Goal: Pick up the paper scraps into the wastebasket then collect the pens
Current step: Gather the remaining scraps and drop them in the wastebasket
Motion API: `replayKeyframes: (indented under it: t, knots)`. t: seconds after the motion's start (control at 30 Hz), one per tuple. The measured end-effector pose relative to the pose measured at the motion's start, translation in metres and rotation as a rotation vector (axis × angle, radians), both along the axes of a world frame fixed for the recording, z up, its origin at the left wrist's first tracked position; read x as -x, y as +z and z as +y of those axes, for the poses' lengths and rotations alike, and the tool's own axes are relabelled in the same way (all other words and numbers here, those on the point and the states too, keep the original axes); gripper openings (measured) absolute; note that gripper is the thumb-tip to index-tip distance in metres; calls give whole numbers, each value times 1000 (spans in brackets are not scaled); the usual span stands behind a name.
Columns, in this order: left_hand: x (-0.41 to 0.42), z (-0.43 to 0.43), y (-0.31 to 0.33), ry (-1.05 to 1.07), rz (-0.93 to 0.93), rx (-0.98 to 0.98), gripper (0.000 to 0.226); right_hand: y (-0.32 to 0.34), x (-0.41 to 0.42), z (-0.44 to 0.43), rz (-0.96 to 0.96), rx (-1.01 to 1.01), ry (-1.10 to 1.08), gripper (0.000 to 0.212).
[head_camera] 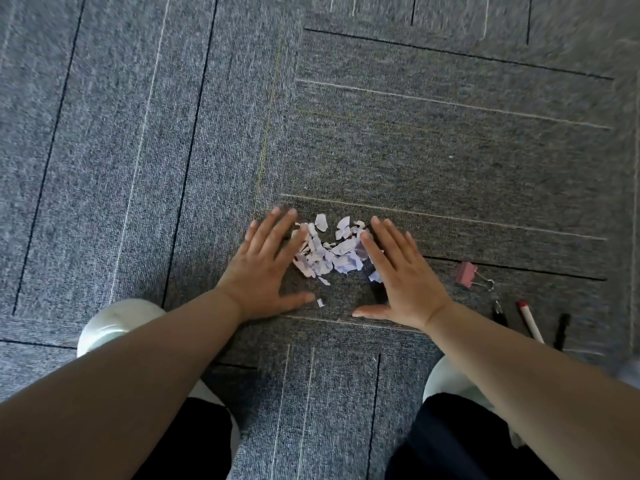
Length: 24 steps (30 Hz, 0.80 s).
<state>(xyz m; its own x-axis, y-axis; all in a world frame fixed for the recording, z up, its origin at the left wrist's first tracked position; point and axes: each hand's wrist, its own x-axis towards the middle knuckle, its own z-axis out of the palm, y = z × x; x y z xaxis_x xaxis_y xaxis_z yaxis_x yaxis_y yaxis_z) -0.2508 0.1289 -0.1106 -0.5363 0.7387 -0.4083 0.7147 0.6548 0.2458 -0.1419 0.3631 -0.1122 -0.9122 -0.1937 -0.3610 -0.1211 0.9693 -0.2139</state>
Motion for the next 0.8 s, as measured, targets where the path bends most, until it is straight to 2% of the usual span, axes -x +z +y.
replayKeyframes:
  t: [0.07,0.23,0.37,0.5,0.57,0.63,0.7,0.8]
  knots:
    - [-4,-5,-6,-152,42,40,103,-2,5,-1,-5,-3,9,116]
    - [6,15,-4,-31,57,74,104,-1,42,-8,-1,12,12,109]
    - [5,41,0,-26,-1,43,88,-2,61,-13,127,-36,29,91]
    - [3,39,-3,-23,98,-95,47,-6,57,-10,285,-17,81,52]
    - [3,38,-4,-10,127,-164,37,-8,54,-10,307,9,91,40]
    - [4,44,-1,-9,107,-171,34,-7,52,-9,296,53,97,32]
    - [8,52,7,39,7,-136,24,-3,50,-6,278,105,71,29]
    - [19,56,15,103,-43,-161,18,9,44,3,260,161,-48,27]
